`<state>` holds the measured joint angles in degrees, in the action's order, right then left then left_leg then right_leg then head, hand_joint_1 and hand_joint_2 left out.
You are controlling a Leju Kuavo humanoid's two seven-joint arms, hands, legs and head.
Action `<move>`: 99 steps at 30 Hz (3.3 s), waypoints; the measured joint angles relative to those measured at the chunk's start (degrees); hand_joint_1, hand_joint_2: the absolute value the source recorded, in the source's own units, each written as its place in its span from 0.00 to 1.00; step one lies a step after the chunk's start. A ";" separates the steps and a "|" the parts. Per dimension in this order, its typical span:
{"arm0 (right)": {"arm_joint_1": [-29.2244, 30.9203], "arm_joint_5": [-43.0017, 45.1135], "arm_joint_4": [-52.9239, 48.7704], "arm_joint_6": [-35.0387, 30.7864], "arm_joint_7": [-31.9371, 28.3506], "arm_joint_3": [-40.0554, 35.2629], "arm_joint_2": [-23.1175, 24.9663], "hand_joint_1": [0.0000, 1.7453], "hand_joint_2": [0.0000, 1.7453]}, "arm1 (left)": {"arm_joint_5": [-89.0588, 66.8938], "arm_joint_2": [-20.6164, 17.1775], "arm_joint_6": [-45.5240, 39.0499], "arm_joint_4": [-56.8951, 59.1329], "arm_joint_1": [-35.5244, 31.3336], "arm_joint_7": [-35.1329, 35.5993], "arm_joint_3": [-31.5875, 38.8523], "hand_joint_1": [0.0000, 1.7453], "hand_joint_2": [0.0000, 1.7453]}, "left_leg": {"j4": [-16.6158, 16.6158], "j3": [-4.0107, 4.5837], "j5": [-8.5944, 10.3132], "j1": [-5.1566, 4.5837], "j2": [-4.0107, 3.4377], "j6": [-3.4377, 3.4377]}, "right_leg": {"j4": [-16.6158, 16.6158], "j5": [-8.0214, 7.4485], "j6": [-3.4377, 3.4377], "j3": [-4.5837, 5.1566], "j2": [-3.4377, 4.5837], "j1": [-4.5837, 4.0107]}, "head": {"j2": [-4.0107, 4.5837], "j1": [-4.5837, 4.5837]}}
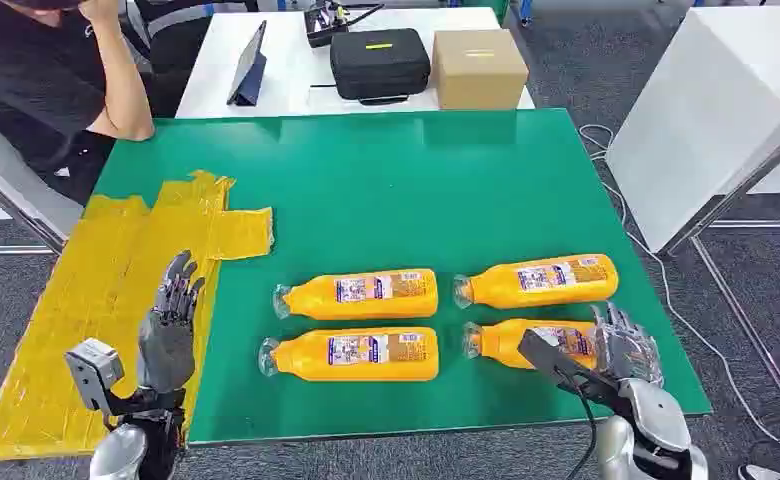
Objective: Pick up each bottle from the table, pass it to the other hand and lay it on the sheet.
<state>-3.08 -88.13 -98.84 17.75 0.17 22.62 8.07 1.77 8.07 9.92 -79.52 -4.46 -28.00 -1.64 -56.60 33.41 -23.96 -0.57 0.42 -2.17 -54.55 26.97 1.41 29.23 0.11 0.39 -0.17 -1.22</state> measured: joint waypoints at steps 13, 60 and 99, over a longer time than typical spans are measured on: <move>-0.44 -0.33 2.78 1.73 -0.63 -0.74 -0.33 0.87 1.00 | 0.35 0.00 -0.22 0.02 -0.01 0.00 0.00 0.00 0.00 | 0.00 -0.02 0.00 0.00 0.00 0.00 | 0.00 0.00 0.00 0.00 0.00 0.00 | 0.00 0.00; 3.73 -0.46 18.16 3.52 -0.87 -5.49 -12.02 0.00 1.00 | 5.16 -0.81 -3.50 1.42 -0.27 -1.33 -0.09 0.00 0.00 | 0.02 -1.40 -0.20 0.30 -0.17 -0.28 | 0.92 -0.08 0.00 -1.17 0.05 -0.26 | 0.00 -0.02; 8.87 28.76 2.33 -1.00 -6.08 -5.53 -9.16 1.00 1.00 | 5.09 -1.36 -4.09 -3.78 4.46 -1.36 0.92 0.00 0.00 | -0.04 0.23 0.71 -0.02 -0.27 -1.17 | 1.05 -1.23 1.07 -0.32 0.15 -0.02 | 0.00 0.00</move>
<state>5.78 -59.37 -96.51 16.74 -5.90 17.09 -1.10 6.86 6.71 5.83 -83.30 0.00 -29.35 -0.72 -56.64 33.64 -23.24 -0.59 0.15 -3.34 -53.50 25.74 2.48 28.91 0.26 0.37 -0.17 -1.22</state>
